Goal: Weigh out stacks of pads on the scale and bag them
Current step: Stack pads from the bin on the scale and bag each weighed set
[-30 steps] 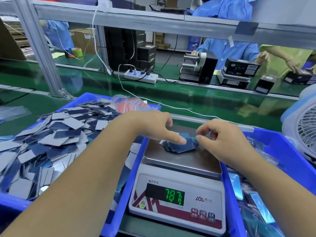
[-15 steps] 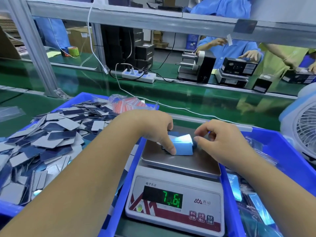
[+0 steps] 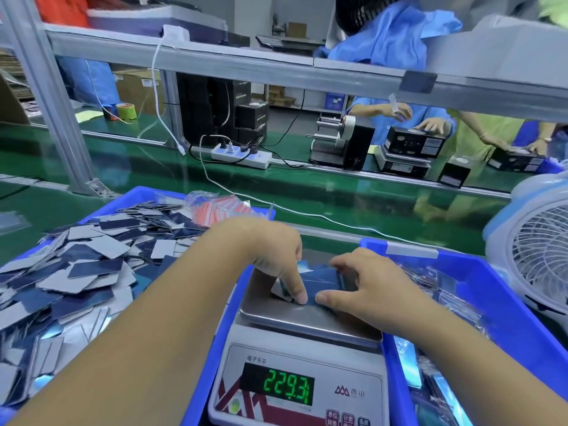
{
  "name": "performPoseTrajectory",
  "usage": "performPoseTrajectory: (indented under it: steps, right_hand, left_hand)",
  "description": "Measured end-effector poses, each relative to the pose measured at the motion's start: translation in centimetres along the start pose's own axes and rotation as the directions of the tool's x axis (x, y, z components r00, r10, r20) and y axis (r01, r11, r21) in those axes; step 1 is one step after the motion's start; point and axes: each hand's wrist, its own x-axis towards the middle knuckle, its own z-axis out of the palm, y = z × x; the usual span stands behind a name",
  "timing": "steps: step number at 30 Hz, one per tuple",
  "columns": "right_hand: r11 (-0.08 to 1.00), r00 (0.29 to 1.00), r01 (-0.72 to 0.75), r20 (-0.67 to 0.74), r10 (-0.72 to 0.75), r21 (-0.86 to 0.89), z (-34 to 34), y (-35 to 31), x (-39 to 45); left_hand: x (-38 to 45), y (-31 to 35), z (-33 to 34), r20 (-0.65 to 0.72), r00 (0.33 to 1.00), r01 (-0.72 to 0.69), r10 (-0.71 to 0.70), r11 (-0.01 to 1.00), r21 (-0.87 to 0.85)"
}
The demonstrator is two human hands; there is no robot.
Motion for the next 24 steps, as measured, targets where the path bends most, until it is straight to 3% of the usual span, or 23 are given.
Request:
performPoseTrajectory:
  steps: [8,12,15,20,24]
  right_hand:
    - [0.991,0.999,-0.042,0.024,0.039,0.13,-0.2,0.1,-0.1]
    - [0.978,1.0,-0.012,-0.002,0.012,0.209,-0.4,0.0,-0.3]
    - [0.975,0.999,0.032,-0.009,-0.031,0.219,-0.4,-0.5,-0.6]
    - [0.982,0.981,0.059,-0.19,-0.024,0.179,-0.6,-0.5,-0.8]
    - [0.99,0.992,0.055,-0.121,-0.039,0.129,-0.3,-0.2,-0.7]
  left_hand:
    - [-1.2,0.3,1.3,-0.126,0.988,-0.093,0.084,0.994,-0.061]
    - [-1.4,-0.2,2.5,-0.203,0.966,-0.198,0.159,0.961,-0.19]
    - [-1.6,-0.5,3.0,-0.247,0.949,-0.265,0.193,0.916,-0.302]
    - [-1.2,0.0,3.8,-0.369,0.902,-0.375,0.224,0.83,-0.414]
    - [-0.6,0.7,4.5,-0.351,0.902,-0.382,0.253,0.845,-0.373]
